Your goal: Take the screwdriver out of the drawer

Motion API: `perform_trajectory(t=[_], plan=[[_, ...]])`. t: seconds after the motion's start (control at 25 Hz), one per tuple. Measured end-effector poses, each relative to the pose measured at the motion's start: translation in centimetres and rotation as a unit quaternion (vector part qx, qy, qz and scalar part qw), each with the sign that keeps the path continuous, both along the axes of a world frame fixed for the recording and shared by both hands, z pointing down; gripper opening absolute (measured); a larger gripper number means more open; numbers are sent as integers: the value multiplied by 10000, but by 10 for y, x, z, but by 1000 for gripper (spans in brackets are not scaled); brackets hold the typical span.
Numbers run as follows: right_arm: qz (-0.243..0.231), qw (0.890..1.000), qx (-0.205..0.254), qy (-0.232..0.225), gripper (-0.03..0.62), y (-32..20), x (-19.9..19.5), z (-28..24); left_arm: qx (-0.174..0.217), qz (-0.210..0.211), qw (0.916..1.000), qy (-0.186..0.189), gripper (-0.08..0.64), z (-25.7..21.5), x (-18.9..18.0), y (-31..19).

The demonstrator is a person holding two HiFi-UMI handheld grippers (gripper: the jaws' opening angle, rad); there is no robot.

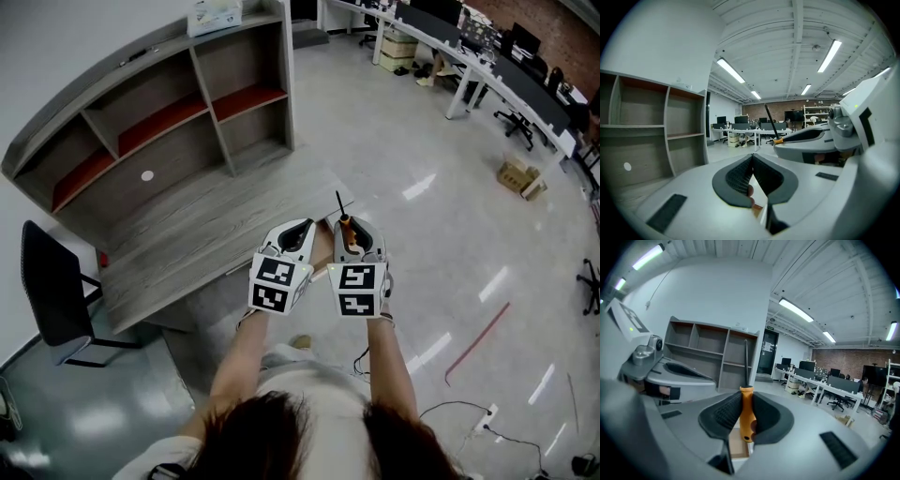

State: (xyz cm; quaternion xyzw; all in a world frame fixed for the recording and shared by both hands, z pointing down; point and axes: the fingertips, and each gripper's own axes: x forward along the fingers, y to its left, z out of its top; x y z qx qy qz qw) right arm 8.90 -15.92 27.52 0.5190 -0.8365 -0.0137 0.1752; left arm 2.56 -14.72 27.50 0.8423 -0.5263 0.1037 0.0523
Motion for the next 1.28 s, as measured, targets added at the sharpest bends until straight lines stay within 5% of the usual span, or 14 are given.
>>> perform_trajectory(t=[1.28], plan=[[-276,9959,718,-476,86,164,55,-52,231,-441,9987,-56,17,-38,51,160]])
